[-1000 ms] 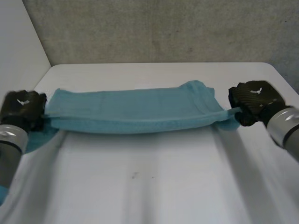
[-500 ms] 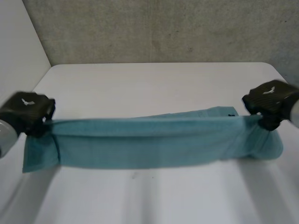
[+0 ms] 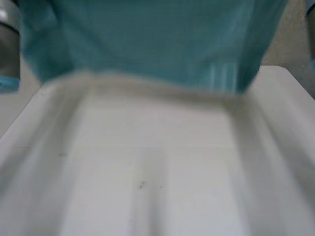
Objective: Fold the laundry
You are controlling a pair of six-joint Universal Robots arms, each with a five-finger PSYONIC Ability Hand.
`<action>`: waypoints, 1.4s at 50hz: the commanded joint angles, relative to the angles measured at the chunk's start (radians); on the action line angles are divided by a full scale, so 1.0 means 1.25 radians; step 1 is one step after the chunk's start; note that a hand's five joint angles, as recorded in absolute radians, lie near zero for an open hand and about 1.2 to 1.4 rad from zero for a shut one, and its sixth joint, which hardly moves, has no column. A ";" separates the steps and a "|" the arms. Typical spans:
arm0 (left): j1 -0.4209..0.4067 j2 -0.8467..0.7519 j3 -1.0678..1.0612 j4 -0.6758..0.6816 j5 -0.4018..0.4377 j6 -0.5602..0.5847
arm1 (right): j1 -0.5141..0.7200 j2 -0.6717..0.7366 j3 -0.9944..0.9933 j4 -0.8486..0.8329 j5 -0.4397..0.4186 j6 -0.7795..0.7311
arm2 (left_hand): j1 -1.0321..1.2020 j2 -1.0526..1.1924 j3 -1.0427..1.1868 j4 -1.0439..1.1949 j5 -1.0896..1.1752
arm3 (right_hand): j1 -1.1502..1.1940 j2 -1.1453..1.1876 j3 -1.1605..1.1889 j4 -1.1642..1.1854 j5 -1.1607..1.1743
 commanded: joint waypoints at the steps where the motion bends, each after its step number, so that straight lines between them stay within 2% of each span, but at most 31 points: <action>1: 0.006 0.023 -0.081 0.034 0.002 -0.033 | 0.001 -0.095 0.205 -0.064 -0.014 0.029 | 0.247 0.158 0.162 0.160 0.216 | 0.335 0.171 0.168 0.164 0.185; 3: 0.007 0.012 -0.145 0.006 0.002 -0.047 | 0.000 -0.100 0.299 -0.061 -0.031 0.031 | 0.247 0.158 0.162 0.160 0.216 | 0.335 0.171 0.168 0.164 0.185; 12: 0.015 -0.048 -0.312 0.002 0.007 -0.063 | -0.003 -0.083 0.484 -0.065 -0.110 0.031 | 0.247 0.158 0.162 0.160 0.216 | 0.335 0.171 0.168 0.164 0.185; 22: 0.012 -0.160 -0.413 0.000 0.006 -0.056 | 0.000 0.123 0.551 -0.057 -0.112 0.022 | 0.247 0.158 0.162 0.160 0.216 | 0.335 0.171 0.168 0.164 0.185; 26: 0.012 -0.172 -0.475 0.001 0.007 -0.055 | -0.004 0.153 0.566 -0.035 -0.112 0.019 | 0.247 0.158 0.162 0.160 0.216 | 0.335 0.171 0.168 0.164 0.185; 31: 0.013 -0.152 -0.522 -0.005 0.006 -0.055 | -0.013 0.137 0.589 0.020 -0.120 0.018 | 0.247 0.158 0.162 0.160 0.216 | 0.335 0.171 0.168 0.164 0.185; 34: 0.013 -0.118 -0.550 -0.003 0.006 -0.055 | -0.015 0.077 0.611 0.032 -0.124 0.028 | 0.247 0.158 0.162 0.160 0.216 | 0.335 0.171 0.168 0.164 0.185; 35: 0.013 -0.102 -0.562 -0.002 0.006 -0.055 | -0.015 0.044 0.628 0.030 -0.127 0.034 | 0.247 0.158 0.162 0.160 0.216 | 0.104 -0.060 -0.063 -0.068 -0.047; 36: 0.013 -0.102 -0.563 -0.002 0.006 -0.055 | -0.015 0.044 0.628 0.030 -0.127 0.034 | 0.247 0.158 0.162 0.160 0.216 | 0.101 -0.063 -0.066 -0.070 -0.049; 37: 0.013 -0.090 -0.575 -0.002 0.007 -0.056 | -0.017 0.014 0.644 0.028 -0.134 0.042 | 0.247 0.158 0.162 0.160 0.216 | -0.254 -0.419 -0.421 -0.426 -0.405; 38: 0.014 -0.081 -0.582 0.000 0.007 -0.056 | -0.030 -0.006 0.650 0.028 -0.144 0.057 | 0.247 0.158 0.162 0.160 0.216 | -0.342 -0.506 -0.509 -0.513 -0.492; 41: 0.015 -0.075 -0.587 0.000 0.007 -0.056 | -0.049 -0.020 0.653 0.032 -0.158 0.080 | 0.247 0.158 0.162 0.160 0.216 | -0.364 -0.528 -0.531 -0.535 -0.514; 43: 0.015 -0.065 -0.592 -0.003 0.006 -0.058 | -0.088 -0.031 0.647 0.041 -0.197 0.138 | 0.247 0.158 0.162 0.160 0.216 | -0.375 -0.540 -0.542 -0.547 -0.526; 44: 0.015 -0.065 -0.592 -0.003 0.006 -0.058 | -0.089 -0.031 0.647 0.041 -0.197 0.138 | 0.247 0.158 0.162 0.160 0.216 | -0.375 -0.540 -0.542 -0.547 -0.526; 46: 0.017 -0.063 -0.596 -0.002 0.006 -0.058 | -0.117 -0.031 0.632 0.065 -0.247 0.155 | 0.247 0.158 0.162 0.160 0.216 | -0.375 -0.540 -0.542 -0.547 -0.526; 52: 0.019 -0.063 -0.596 -0.002 0.006 -0.059 | -0.162 -0.024 0.576 0.140 -0.301 0.118 | 0.247 0.158 0.162 0.160 0.216 | -0.383 -0.547 -0.549 -0.554 -0.533; 54: 0.018 -0.063 -0.596 -0.004 0.007 -0.063 | -0.173 -0.012 0.533 0.188 -0.324 0.057 | 0.247 0.158 0.162 0.160 0.216 | -0.390 -0.554 -0.556 -0.561 -0.540; 63: 0.018 -0.063 -0.598 -0.007 0.006 -0.066 | -0.176 0.014 0.515 0.275 -0.318 -0.108 | 0.247 0.158 0.162 0.160 0.216 | -0.373 -0.537 -0.540 -0.545 -0.523; 70: 0.022 -0.063 -0.596 -0.008 0.006 -0.066 | -0.186 0.001 0.577 0.286 -0.322 -0.069 | 0.247 0.158 0.162 0.160 0.216 | -0.375 -0.540 -0.542 -0.547 -0.526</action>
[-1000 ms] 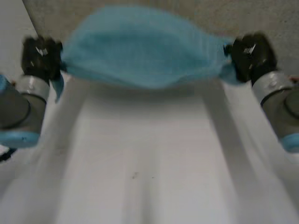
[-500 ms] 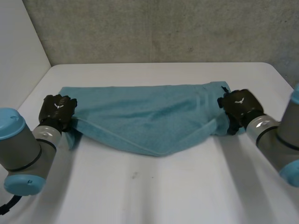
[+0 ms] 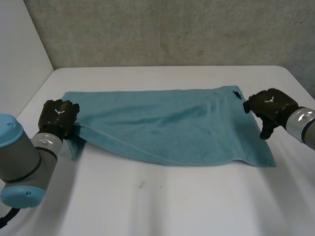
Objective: Fold the laundry
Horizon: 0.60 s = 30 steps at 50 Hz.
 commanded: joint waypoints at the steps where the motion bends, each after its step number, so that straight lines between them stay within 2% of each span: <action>1: 0.007 0.000 0.002 -0.001 0.000 0.000 | -0.018 -0.023 0.097 0.012 -0.002 0.039 | 0.247 0.157 0.162 0.160 0.199 | 0.055 0.011 0.026 0.029 0.029; 8: 0.011 0.000 0.004 -0.001 0.000 0.000 | -0.082 -0.072 0.232 -0.026 -0.012 0.140 | 0.247 0.157 0.162 0.160 0.199 | 0.059 0.016 0.031 0.034 0.034; 10: 0.009 0.001 0.004 -0.001 0.000 -0.001 | -0.085 -0.072 0.280 -0.094 -0.012 0.215 | 0.247 0.157 0.162 0.160 0.199 | 0.066 0.023 0.038 0.041 0.041; 17: 0.007 0.015 0.002 -0.001 0.000 -0.002 | -0.086 -0.069 0.303 -0.160 -0.019 0.314 | 0.247 0.157 0.162 0.160 0.199 | 0.078 0.035 0.050 0.052 0.053; 21: 0.008 0.022 0.002 -0.001 0.000 -0.004 | -0.084 -0.047 0.301 -0.161 -0.058 0.373 | 0.247 0.157 0.162 0.160 0.199 | 0.076 0.032 0.047 0.050 0.050; 30: 0.009 0.025 0.004 -0.001 0.000 -0.004 | -0.058 -0.009 0.296 -0.177 -0.071 0.426 | 0.247 0.157 0.162 0.160 0.199 | 0.076 0.032 0.047 0.050 0.050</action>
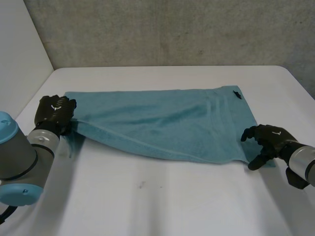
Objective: Fold the laundry
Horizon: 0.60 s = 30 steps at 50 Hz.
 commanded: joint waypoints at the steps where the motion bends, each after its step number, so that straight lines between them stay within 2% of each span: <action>1: 0.001 0.002 0.002 0.000 0.000 0.000 | 0.038 0.031 -0.013 -0.014 -0.010 0.031 | 0.247 0.157 0.162 0.160 0.199 | 0.081 0.037 0.052 0.055 0.055; 13: 0.002 0.004 0.003 0.000 0.000 0.000 | 0.067 0.085 -0.053 -0.058 0.001 0.035 | 0.247 0.157 0.162 0.160 0.199 | 0.168 0.124 0.139 0.142 0.142; 22: 0.004 0.004 0.003 0.000 0.000 0.000 | 0.085 0.143 -0.113 -0.069 0.069 0.026 | 0.247 0.157 0.162 0.160 0.199 | 0.233 0.189 0.204 0.207 0.207; 24: 0.004 0.004 0.003 0.000 0.000 0.000 | 0.090 0.145 -0.120 -0.072 0.077 0.026 | 0.247 0.157 0.162 0.160 0.199 | 0.294 0.251 0.266 0.269 0.269; 26: 0.005 0.004 0.002 -0.001 0.000 0.001 | 0.090 0.145 -0.126 -0.078 0.088 0.026 | 0.247 0.157 0.162 0.160 0.199 | 0.542 0.498 0.513 0.516 0.516; 27: 0.005 0.004 0.002 -0.001 0.000 0.001 | 0.090 0.145 -0.126 -0.078 0.088 0.026 | 0.247 0.157 0.162 0.160 0.199 | 0.543 0.500 0.515 0.517 0.518; 28: 0.005 0.004 0.001 -0.001 0.000 0.001 | 0.090 0.145 -0.126 -0.086 0.092 0.025 | 0.247 0.157 0.162 0.160 0.199 | 0.713 0.669 0.684 0.687 0.687; 30: 0.005 0.003 0.000 -0.001 0.000 0.001 | 0.086 0.145 -0.127 -0.095 0.094 0.026 | 0.247 0.157 0.162 0.160 0.199 | 0.765 0.721 0.736 0.739 0.739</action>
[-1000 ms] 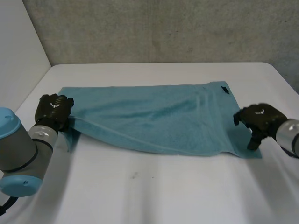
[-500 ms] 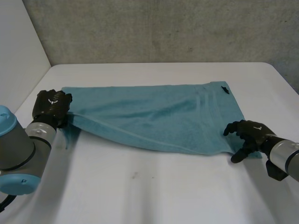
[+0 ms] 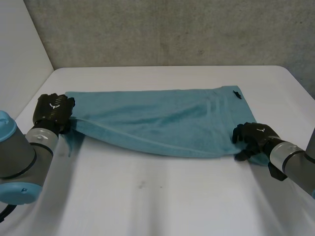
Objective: Fold the laundry
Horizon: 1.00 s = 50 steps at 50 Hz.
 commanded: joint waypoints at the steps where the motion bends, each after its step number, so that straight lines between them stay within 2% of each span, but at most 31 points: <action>1: 0.001 -0.001 -0.006 -0.003 -0.001 0.002 | -0.004 0.004 -0.012 -0.030 0.027 0.005 | 0.247 0.157 0.162 0.160 0.199 | 0.660 0.581 0.583 0.583 0.604; 3: 0.001 -0.001 -0.007 -0.011 0.000 0.005 | -0.004 0.004 -0.009 -0.033 0.032 0.002 | 0.210 0.120 0.125 0.123 0.162 | 0.660 0.581 0.583 0.583 0.604; 4: 0.001 -0.001 -0.012 -0.020 0.000 0.007 | -0.004 -0.003 -0.006 -0.033 0.035 0.004 | 0.019 -0.071 -0.066 -0.068 -0.029 | 0.660 0.581 0.583 0.583 0.604; 5: 0.001 -0.001 -0.012 -0.020 0.000 0.007 | -0.004 -0.003 -0.006 -0.033 0.035 0.004 | 0.017 -0.073 -0.068 -0.070 -0.031 | 0.660 0.581 0.583 0.583 0.604; 6: 0.001 -0.002 -0.017 -0.033 0.002 0.011 | -0.004 -0.011 -0.001 -0.032 0.039 0.005 | -0.144 -0.233 -0.228 -0.230 -0.192 | 0.660 0.581 0.583 0.583 0.604; 7: 0.001 -0.002 -0.017 -0.033 0.002 0.011 | -0.004 -0.011 -0.001 -0.032 0.039 0.005 | -0.145 -0.235 -0.230 -0.232 -0.193 | 0.660 0.581 0.583 0.583 0.604; 9: 0.001 -0.011 -0.019 -0.052 0.002 0.012 | -0.002 -0.043 0.013 -0.030 0.043 -0.001 | -0.283 -0.373 -0.368 -0.370 -0.331 | 0.660 0.581 0.583 0.583 0.604; 11: 0.002 -0.015 -0.019 -0.060 0.002 0.012 | -0.001 -0.061 0.024 -0.030 0.042 -0.002 | -0.305 -0.394 -0.390 -0.391 -0.353 | 0.660 0.581 0.583 0.583 0.604; 20: 0.061 -0.026 -0.023 -0.061 -0.001 0.014 | 0.001 -0.109 0.037 -0.027 0.044 -0.007 | -0.289 -0.378 -0.373 -0.375 -0.337 | 0.660 0.581 0.583 0.583 0.604; 29: 0.072 -0.020 -0.040 -0.061 -0.005 0.014 | -0.008 -0.118 0.054 -0.024 0.061 -0.072 | -0.237 -0.326 -0.322 -0.323 -0.285 | 0.660 0.581 0.583 0.583 0.604; 34: 0.078 -0.018 -0.050 -0.061 -0.004 0.013 | -0.008 -0.119 0.058 -0.022 0.067 -0.101 | -0.068 -0.157 -0.153 -0.154 -0.116 | 0.660 0.581 0.583 0.583 0.604; 36: 0.077 -0.018 -0.050 -0.060 -0.002 0.013 | -0.007 -0.119 0.061 -0.022 0.069 -0.101 | 0.128 0.039 0.044 0.042 0.080 | 0.660 0.581 0.583 0.583 0.604; 37: 0.077 -0.018 -0.050 -0.060 -0.002 0.013 | -0.007 -0.119 0.061 -0.022 0.069 -0.101 | 0.130 0.040 0.045 0.043 0.082 | 0.660 0.581 0.583 0.583 0.604; 38: 0.078 -0.017 -0.049 -0.057 -0.002 0.013 | -0.007 -0.119 0.062 -0.022 0.069 -0.101 | 0.245 0.156 0.161 0.159 0.198 | 0.660 0.581 0.583 0.583 0.604; 45: 0.075 0.023 -0.049 -0.055 -0.002 0.013 | -0.008 -0.151 0.063 -0.019 0.069 -0.099 | 0.247 0.157 0.162 0.160 0.199 | 0.660 0.581 0.583 0.583 0.604; 50: 0.068 0.147 -0.044 -0.070 0.005 0.034 | -0.008 -0.262 0.031 0.068 0.067 -0.151 | 0.247 0.157 0.162 0.160 0.199 | 0.660 0.581 0.583 0.583 0.604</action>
